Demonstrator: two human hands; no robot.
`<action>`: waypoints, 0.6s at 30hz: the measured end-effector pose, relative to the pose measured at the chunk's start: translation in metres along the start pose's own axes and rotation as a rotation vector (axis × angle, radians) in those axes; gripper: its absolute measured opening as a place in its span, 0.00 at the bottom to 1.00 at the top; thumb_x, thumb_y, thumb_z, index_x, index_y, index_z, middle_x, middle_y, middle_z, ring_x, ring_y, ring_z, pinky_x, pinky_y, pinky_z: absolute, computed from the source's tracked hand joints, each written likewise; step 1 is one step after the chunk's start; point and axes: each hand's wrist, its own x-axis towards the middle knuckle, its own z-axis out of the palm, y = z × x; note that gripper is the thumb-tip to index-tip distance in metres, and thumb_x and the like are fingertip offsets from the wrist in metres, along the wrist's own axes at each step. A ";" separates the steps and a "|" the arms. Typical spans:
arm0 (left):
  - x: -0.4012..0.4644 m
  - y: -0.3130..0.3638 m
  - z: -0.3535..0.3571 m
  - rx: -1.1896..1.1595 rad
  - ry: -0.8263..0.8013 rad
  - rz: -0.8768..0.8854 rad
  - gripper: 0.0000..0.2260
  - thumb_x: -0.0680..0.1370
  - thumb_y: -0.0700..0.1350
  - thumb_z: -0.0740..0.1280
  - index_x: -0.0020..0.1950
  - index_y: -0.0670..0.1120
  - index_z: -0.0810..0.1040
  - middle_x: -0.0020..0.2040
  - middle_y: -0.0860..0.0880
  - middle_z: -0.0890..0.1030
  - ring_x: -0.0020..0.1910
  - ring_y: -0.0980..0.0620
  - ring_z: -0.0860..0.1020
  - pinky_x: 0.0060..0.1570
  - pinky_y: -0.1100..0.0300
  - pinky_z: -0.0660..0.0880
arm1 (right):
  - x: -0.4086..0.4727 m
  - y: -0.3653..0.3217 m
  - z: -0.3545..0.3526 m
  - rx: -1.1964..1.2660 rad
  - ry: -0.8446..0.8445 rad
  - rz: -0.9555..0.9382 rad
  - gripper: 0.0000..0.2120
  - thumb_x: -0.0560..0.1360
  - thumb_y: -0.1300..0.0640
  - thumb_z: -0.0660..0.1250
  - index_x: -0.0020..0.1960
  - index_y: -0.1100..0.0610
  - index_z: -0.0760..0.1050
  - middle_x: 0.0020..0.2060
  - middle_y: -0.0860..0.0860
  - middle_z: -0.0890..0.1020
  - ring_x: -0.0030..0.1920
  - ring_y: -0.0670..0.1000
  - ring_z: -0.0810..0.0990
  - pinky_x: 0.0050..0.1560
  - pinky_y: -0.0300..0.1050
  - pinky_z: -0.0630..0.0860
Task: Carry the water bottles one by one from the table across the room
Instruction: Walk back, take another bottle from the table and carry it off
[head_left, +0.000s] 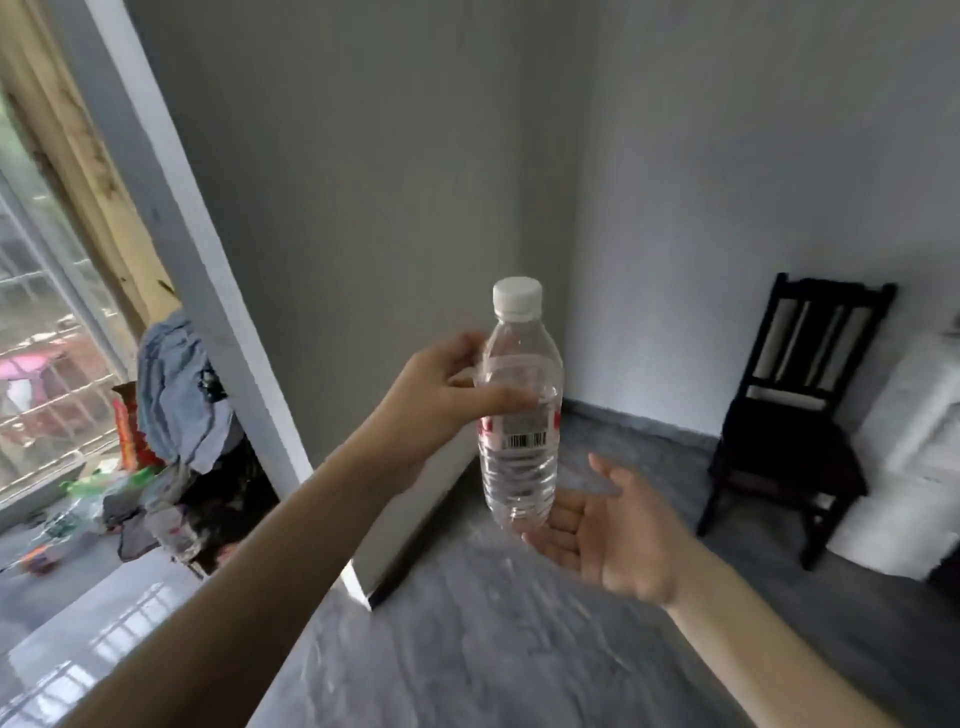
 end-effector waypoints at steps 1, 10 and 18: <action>0.009 0.000 0.015 -0.011 -0.037 0.002 0.30 0.62 0.51 0.80 0.62 0.44 0.80 0.55 0.46 0.86 0.54 0.49 0.85 0.52 0.59 0.79 | -0.010 -0.005 -0.011 0.028 0.016 -0.027 0.38 0.79 0.38 0.54 0.70 0.71 0.70 0.68 0.70 0.73 0.55 0.64 0.80 0.55 0.54 0.79; 0.064 0.005 0.131 -0.063 -0.366 0.023 0.28 0.60 0.52 0.80 0.60 0.52 0.82 0.58 0.44 0.85 0.57 0.42 0.84 0.60 0.50 0.81 | -0.092 -0.022 -0.081 0.227 0.209 -0.239 0.37 0.78 0.40 0.56 0.68 0.73 0.72 0.66 0.70 0.75 0.70 0.66 0.72 0.67 0.54 0.69; 0.079 0.004 0.204 -0.115 -0.693 0.042 0.24 0.62 0.51 0.81 0.57 0.53 0.83 0.56 0.47 0.85 0.56 0.44 0.84 0.59 0.46 0.81 | -0.149 -0.001 -0.100 0.395 0.387 -0.447 0.36 0.80 0.40 0.55 0.71 0.70 0.69 0.67 0.68 0.75 0.70 0.65 0.73 0.66 0.54 0.71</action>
